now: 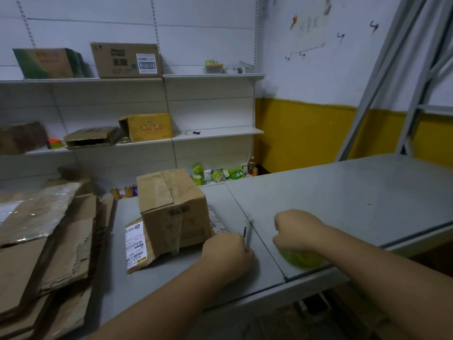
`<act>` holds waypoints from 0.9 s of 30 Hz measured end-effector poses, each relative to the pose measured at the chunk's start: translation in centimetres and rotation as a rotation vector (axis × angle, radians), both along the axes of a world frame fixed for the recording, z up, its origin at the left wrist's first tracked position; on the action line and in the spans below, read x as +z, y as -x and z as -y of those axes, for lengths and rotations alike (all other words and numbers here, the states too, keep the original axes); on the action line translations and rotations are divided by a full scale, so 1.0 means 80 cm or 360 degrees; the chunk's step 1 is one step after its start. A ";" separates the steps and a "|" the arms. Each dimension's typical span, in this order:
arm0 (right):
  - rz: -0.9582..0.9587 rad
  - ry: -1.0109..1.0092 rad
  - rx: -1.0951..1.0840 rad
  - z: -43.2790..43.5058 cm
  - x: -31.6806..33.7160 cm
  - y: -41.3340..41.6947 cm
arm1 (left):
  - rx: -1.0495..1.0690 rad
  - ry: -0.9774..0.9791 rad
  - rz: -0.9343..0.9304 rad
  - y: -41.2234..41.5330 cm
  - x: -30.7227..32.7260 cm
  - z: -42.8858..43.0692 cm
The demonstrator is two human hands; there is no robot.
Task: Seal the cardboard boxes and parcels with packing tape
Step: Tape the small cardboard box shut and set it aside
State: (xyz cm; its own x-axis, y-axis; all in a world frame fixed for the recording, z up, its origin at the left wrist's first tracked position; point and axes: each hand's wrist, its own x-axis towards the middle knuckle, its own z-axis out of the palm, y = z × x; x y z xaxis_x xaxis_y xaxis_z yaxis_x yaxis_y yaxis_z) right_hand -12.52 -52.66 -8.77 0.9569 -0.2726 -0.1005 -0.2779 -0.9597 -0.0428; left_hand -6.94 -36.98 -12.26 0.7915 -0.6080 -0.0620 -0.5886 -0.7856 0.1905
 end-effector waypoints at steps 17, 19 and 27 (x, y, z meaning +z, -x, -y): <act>0.0355 -0.0923 0.0737 -0.037 0.051 0.043 | -0.0087 0.1819 -0.0849 0.014 0.039 -0.062; 0.0306 -0.0887 0.0773 -0.047 0.052 0.045 | -0.0037 0.1911 -0.0811 0.016 0.041 -0.068; 0.0261 -0.0716 0.0671 -0.072 0.057 0.046 | -0.0014 0.1737 -0.0288 0.028 0.042 -0.086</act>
State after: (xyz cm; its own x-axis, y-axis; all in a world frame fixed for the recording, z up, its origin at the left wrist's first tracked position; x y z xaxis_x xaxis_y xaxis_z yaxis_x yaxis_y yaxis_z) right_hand -16.21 -46.87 -4.20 0.9854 0.1657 0.0397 0.1644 -0.8634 -0.4769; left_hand -9.20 -30.07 -8.89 0.8204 -0.4122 0.3964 -0.4867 -0.1393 0.8624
